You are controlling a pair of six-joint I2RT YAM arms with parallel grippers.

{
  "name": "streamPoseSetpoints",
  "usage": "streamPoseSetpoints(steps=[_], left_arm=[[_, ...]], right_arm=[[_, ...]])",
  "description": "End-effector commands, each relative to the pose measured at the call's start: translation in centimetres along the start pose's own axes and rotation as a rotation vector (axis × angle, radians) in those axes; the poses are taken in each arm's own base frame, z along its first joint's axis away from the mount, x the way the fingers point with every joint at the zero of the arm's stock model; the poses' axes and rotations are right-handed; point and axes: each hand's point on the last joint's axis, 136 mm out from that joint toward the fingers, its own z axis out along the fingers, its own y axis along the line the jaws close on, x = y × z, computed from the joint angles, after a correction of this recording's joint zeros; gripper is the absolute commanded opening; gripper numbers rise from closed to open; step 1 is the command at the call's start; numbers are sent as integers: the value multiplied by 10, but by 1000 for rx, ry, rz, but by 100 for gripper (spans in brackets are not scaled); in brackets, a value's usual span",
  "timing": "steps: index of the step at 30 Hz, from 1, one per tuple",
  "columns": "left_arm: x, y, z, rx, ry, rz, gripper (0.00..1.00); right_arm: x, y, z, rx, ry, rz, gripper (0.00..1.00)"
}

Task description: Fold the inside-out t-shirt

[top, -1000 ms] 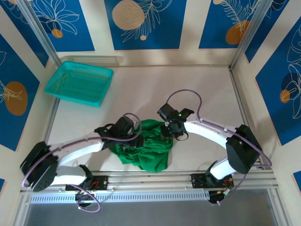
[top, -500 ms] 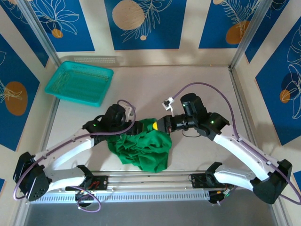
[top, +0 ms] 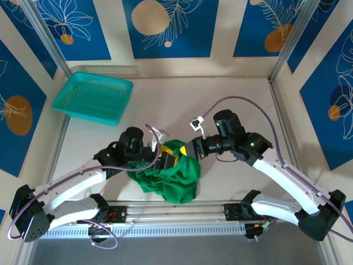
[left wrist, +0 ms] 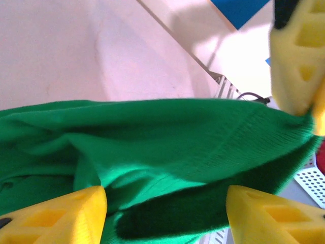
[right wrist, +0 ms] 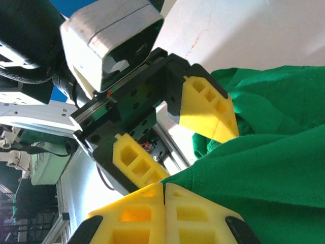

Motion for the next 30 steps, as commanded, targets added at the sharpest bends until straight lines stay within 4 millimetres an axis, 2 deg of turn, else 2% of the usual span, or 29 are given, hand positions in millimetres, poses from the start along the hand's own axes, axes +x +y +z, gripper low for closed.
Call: streamPoseSetpoints(steps=[1, 3, 5, 8, 10, 13, 16, 18, 25, 26, 30], left_arm=[[-9, 6, 1, -46, -46, 67, 59], [-19, 18, 2, -116, -82, 56, 58], [-30, 28, 3, -183, -126, 50, 63], [-43, 48, 1, -292, -193, 39, 63], [-49, 41, 7, -244, -212, 65, 64], [-53, 18, 21, -103, -211, 127, 69], [-44, -9, 31, 22, -213, 261, 76], [-38, -17, 32, 65, -210, 306, 77], [-10, -15, 16, 53, -185, 418, 80], [-8, -13, 13, 40, -190, 426, 83], [-13, -4, 11, -31, -180, 442, 83]], right_arm=[[-6, 11, -10, -24, -16, -40, 0], [-6, 12, -9, -30, -12, -30, 0], [-6, 9, -8, -23, -17, -19, 0], [-4, 7, -6, -25, -16, -6, 0], [-2, 6, -6, -21, -12, -1, 0], [-1, 0, -8, 6, -33, 4, 0], [-2, -7, -11, 30, -57, 6, 0], [-4, -13, -16, 46, -72, 24, 0], [-9, -18, -24, 32, -98, 47, 0], [-9, -16, -24, 21, -91, 42, 0], [-7, -7, -17, -26, -60, 15, 0]])
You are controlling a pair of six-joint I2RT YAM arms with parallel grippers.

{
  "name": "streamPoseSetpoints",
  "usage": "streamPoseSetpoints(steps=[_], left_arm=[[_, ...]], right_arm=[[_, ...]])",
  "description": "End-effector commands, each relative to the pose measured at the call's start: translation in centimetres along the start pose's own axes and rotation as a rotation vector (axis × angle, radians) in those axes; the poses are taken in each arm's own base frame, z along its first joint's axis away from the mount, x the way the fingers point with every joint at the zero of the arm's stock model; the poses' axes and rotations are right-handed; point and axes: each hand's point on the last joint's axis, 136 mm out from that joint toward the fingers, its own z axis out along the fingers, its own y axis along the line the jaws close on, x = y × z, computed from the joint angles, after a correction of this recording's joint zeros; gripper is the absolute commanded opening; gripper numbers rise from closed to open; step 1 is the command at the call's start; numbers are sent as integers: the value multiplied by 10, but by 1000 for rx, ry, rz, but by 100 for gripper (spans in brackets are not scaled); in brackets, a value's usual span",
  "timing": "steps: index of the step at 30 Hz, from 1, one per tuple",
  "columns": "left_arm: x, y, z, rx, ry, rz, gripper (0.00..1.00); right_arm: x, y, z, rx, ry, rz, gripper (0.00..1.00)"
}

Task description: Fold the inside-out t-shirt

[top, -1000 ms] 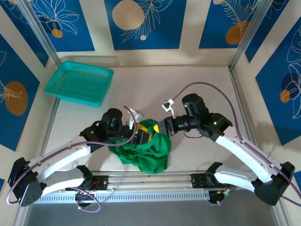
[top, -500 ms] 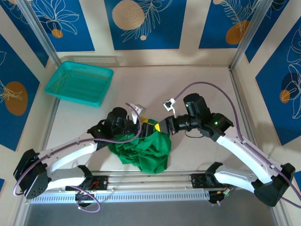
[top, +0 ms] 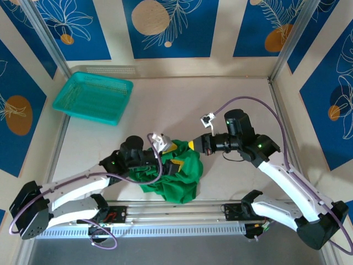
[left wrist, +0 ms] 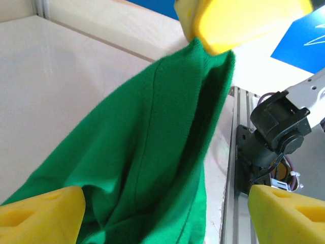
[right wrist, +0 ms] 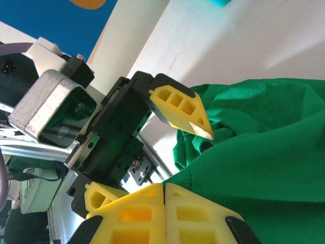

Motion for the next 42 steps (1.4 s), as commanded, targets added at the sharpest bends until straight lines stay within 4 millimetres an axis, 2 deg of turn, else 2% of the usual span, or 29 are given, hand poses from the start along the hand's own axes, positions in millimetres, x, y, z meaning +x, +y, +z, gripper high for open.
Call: streamPoseSetpoints(steps=[1, 4, 7, 10, 13, 17, 20, 30, 37, 39, 42], left_arm=[[-6, 4, 0, -43, 9, 68, 83], [-11, 16, 5, -102, 27, 67, 80], [-17, 18, 8, -108, 32, 79, 78], [-25, 13, 5, -92, 24, 100, 77], [-26, 5, -11, -82, 29, 142, 80], [-30, -9, -40, -65, -51, 179, 91], [-36, -15, -46, -45, -97, 182, 92], [-27, 8, -11, -80, -27, 120, 86], [-18, 40, -6, -233, -1, 56, 84], [-15, 40, -7, -233, -2, 47, 85], [-15, 20, -14, -139, -14, 81, 88]], right_arm=[[3, 17, 5, -77, 35, -35, 0], [7, 28, 10, -100, 60, -69, 0], [13, 37, 14, -125, 83, -110, 0], [15, 36, 14, -105, 94, -121, 0], [16, 33, 14, -90, 88, -126, 0], [14, 30, 16, -67, 79, -134, 0], [16, 30, 22, -85, 78, -131, 0], [20, 43, 31, -114, 126, -157, 0], [24, 44, 31, -117, 134, -157, 0], [24, 42, 30, -104, 136, -162, 0], [24, 38, 29, -87, 129, -167, 0]])
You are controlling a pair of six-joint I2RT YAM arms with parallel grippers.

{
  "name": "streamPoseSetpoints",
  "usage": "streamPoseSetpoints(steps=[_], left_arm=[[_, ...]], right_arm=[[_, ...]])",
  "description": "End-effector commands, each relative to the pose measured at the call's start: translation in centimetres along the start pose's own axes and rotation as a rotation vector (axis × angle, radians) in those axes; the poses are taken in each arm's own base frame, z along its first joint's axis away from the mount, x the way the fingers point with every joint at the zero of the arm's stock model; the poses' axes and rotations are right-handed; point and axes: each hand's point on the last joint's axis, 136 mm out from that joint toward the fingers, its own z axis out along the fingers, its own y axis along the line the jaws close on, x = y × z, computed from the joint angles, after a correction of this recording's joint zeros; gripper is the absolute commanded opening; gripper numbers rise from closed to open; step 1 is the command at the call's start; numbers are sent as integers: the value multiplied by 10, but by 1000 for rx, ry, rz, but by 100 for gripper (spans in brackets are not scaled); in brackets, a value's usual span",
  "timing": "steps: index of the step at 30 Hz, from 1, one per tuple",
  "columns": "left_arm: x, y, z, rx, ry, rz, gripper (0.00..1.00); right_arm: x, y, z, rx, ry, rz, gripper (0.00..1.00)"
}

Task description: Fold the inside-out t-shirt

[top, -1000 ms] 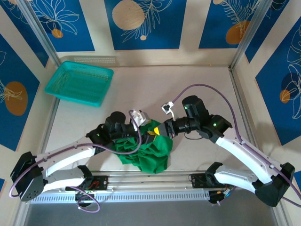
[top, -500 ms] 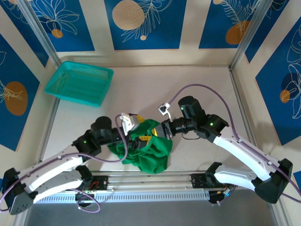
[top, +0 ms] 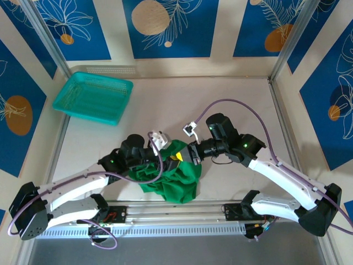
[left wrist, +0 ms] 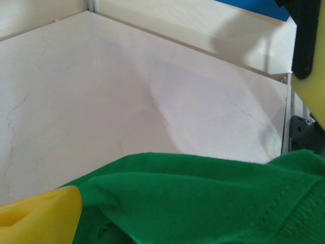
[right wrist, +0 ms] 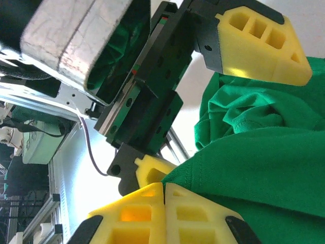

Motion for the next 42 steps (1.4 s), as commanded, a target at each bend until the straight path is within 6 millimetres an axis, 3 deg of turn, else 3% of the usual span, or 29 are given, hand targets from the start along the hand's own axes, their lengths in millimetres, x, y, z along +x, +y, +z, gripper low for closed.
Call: streamPoseSetpoints(steps=[1, 4, 9, 12, 17, 24, 34, 38, 42], left_arm=[[-18, -14, -16, 65, -72, 27, 89], [-22, -24, -34, 144, -91, -7, 91], [-25, -5, -47, 106, -117, -66, 93], [-32, -2, -43, 126, -121, -86, 90], [-38, -16, -33, 244, -128, -79, 86], [-35, -24, -32, 305, -153, -80, 87], [-28, 8, -9, 135, -100, -148, 86], [-26, 8, 4, 139, -95, -151, 84], [-6, 14, 20, 91, -24, -154, 85]], right_arm=[[-6, 9, -9, -6, -19, -38, 0], [-6, 9, -12, 4, -16, -31, 0], [-7, 11, -11, -7, -17, -34, 0], [-8, 13, -10, -17, -15, -32, 0], [-12, 16, -7, -30, -15, -31, 0], [-18, 14, -8, -9, -22, -14, 0], [-15, 19, 0, -29, -15, -10, 0], [-15, 19, 0, -30, -13, -11, 0], [-16, 15, -4, 1, -25, -12, 0]])
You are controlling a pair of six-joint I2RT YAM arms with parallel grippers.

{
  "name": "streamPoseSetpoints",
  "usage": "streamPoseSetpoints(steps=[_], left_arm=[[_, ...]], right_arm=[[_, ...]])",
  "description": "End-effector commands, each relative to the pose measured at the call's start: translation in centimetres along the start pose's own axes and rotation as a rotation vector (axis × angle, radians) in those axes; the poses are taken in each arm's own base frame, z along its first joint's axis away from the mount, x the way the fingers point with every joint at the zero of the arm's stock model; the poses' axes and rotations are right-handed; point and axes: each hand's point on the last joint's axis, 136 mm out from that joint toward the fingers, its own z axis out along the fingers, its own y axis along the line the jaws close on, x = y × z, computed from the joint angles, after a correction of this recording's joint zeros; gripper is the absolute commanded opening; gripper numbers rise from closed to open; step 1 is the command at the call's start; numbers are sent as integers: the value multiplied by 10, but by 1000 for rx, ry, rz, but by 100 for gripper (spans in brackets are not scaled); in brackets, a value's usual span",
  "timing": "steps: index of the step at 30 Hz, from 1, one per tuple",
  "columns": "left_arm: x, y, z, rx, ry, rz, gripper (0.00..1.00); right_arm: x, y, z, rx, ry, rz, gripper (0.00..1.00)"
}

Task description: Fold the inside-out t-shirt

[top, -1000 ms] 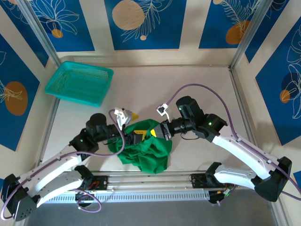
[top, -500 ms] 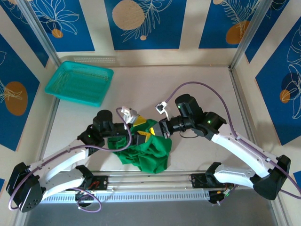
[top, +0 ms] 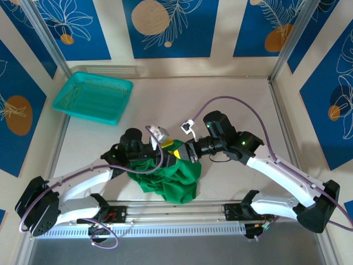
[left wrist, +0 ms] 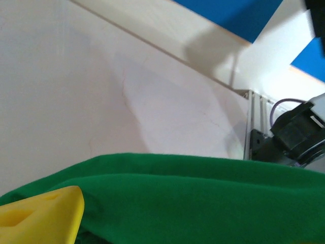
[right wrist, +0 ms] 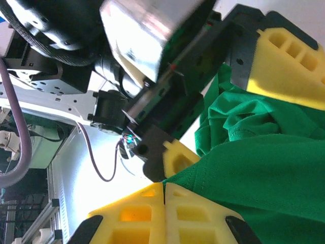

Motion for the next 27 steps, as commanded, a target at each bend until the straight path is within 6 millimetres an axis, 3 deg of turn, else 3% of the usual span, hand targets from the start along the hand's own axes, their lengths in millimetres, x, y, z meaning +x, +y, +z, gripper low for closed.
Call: streamPoseSetpoints(steps=[1, 5, 9, 12, 18, 23, 27], left_arm=[[-8, 8, 10, -58, -8, 13, 84], [19, 32, 14, -173, 57, -66, 80], [51, 62, 3, -346, 144, -127, 79], [71, 75, -8, -429, 212, -136, 79], [92, 97, -33, -574, 265, -159, 79], [96, 98, -50, -611, 260, -160, 79], [98, 81, -54, -531, 246, -150, 79]], right_arm=[[-7, 8, -9, 5, -34, -19, 0], [-19, -20, -27, 216, -137, -12, 0], [-26, -46, -55, 407, -270, -29, 0], [-28, -49, -70, 434, -350, -48, 0], [-25, -50, -87, 437, -413, -68, 0], [-19, -52, -92, 436, -406, -72, 0], [-13, -53, -88, 411, -382, -75, 0]])
